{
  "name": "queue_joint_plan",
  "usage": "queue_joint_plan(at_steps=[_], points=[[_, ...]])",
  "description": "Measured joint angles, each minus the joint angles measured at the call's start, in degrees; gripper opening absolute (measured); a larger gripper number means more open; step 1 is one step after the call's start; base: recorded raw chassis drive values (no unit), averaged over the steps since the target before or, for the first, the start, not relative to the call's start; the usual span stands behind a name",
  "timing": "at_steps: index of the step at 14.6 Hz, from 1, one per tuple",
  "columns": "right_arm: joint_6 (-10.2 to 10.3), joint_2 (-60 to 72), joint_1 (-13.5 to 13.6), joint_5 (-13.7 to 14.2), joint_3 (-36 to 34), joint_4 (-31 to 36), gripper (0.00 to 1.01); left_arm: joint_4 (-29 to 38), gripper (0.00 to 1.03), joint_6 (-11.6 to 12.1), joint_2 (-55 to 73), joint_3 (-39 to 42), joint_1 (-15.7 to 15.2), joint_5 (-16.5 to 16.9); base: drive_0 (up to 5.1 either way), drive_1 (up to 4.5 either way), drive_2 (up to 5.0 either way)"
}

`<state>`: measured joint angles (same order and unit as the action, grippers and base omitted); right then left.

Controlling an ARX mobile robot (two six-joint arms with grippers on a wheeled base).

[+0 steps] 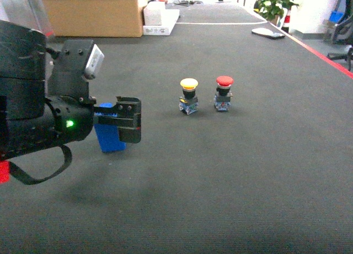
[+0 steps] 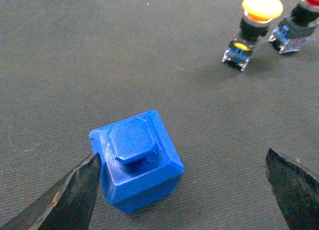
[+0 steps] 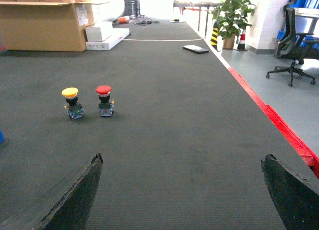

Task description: Pick blue part to blue bin on bottom shelf

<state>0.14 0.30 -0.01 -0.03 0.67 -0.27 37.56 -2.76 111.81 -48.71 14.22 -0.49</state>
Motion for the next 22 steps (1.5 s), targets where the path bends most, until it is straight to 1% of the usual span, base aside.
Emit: queue_joint_plan(at_steps=[1, 3, 6, 7, 8, 9, 11, 12, 14, 15, 16, 17, 18, 19, 21, 22], points=[[0.0, 0.0, 0.0, 0.0, 0.0, 0.0, 0.98, -0.3, 0.98, 0.0, 2.5, -2.5, -0.2, -1.2, 0.0, 0.00, 0.0], [0.0, 0.0, 0.0, 0.0, 0.0, 0.0, 0.98, -1.7, 0.98, -0.6, 6.1, -6.7, -0.8, -2.4, 0.0, 0.00, 0.0], [0.0, 0.0, 0.0, 0.0, 0.0, 0.0, 0.98, -3.7, 0.98, -2.7, 10.9, -11.8, -1.4, -4.0, 0.0, 0.00, 0.0], [0.0, 0.0, 0.0, 0.0, 0.0, 0.0, 0.98, -4.1, 0.98, -3.5, 12.2, -12.8, -1.7, -3.9, 0.0, 0.00, 0.0], [0.0, 0.0, 0.0, 0.0, 0.0, 0.0, 0.98, -5.2, 0.93, -3.7, 12.9, -13.4, -1.7, -3.8, 0.0, 0.00, 0.0], [0.0, 0.0, 0.0, 0.0, 0.0, 0.0, 0.98, -5.3, 0.82, -3.9, 13.2, -13.7, -1.7, -3.5, 0.0, 0.00, 0.0], [0.0, 0.0, 0.0, 0.0, 0.0, 0.0, 0.98, -3.9, 0.55, -3.8, 13.6, -13.8, -1.7, -2.5, 0.0, 0.00, 0.0], [0.0, 0.0, 0.0, 0.0, 0.0, 0.0, 0.98, -3.1, 0.45, -3.4, 13.6, -13.8, -2.0, -2.6, 0.0, 0.00, 0.0], [0.0, 0.0, 0.0, 0.0, 0.0, 0.0, 0.98, -0.1, 0.44, -2.7, 12.7, -11.5, -2.5, -3.6, 0.0, 0.00, 0.0], [0.0, 0.0, 0.0, 0.0, 0.0, 0.0, 0.98, 1.7, 0.44, -2.4, 10.4, -8.0, -2.6, -3.9, 0.0, 0.00, 0.0], [0.0, 0.0, 0.0, 0.0, 0.0, 0.0, 0.98, 5.7, 0.44, -1.6, 2.6, 0.9, -2.7, -5.1, 0.0, 0.00, 0.0], [0.0, 0.0, 0.0, 0.0, 0.0, 0.0, 0.98, 4.9, 0.44, -1.1, -7.6, 8.1, -3.2, -5.1, 0.0, 0.00, 0.0], [0.0, 0.0, 0.0, 0.0, 0.0, 0.0, 0.98, -0.2, 0.44, -0.2, -19.8, 13.7, -4.5, -4.8, 0.0, 0.00, 0.0], [0.0, 0.0, 0.0, 0.0, 0.0, 0.0, 0.98, -5.1, 0.44, -0.2, -28.9, 15.9, -6.2, -4.4, 0.0, 0.00, 0.0], [0.0, 0.0, 0.0, 0.0, 0.0, 0.0, 0.98, -14.0, 0.44, -0.2, -45.0, 17.2, -8.8, -5.2, 0.0, 0.00, 0.0], [0.0, 0.0, 0.0, 0.0, 0.0, 0.0, 0.98, -19.4, 0.44, -0.2, -54.7, 17.9, -9.1, -6.7, 0.0, 0.00, 0.0]])
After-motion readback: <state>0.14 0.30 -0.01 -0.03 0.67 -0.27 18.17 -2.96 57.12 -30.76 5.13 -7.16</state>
